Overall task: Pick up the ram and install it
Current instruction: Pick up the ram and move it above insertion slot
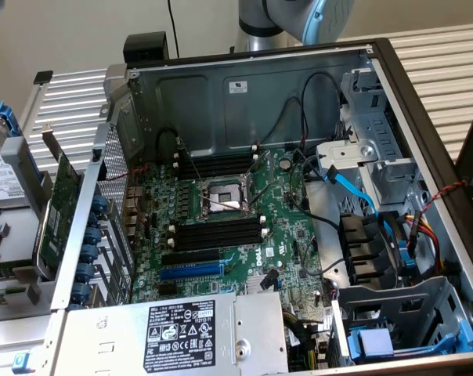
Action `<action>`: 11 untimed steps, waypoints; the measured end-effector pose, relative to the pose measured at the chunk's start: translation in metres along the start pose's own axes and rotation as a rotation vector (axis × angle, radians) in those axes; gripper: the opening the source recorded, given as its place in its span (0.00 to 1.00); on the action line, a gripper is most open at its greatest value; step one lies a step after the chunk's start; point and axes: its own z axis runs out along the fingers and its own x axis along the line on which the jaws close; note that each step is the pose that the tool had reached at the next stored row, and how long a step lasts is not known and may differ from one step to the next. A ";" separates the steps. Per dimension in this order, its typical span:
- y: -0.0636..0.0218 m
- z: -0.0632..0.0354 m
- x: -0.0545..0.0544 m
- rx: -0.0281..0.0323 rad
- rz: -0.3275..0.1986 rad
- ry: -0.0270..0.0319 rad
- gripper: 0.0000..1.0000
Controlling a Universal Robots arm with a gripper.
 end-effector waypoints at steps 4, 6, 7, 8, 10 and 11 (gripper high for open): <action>0.0000 0.0043 0.001 0.0078 -0.001 0.0018 0.39; -0.0001 0.0078 0.003 0.0077 -0.002 0.0020 0.39; -0.0002 0.0097 0.004 0.0078 -0.003 0.0019 0.39; -0.0002 0.0115 0.005 0.0080 -0.003 0.0018 0.39; -0.0003 0.0152 0.006 0.0081 -0.003 0.0018 0.39; -0.0002 0.0170 0.006 0.0080 -0.003 0.0019 0.39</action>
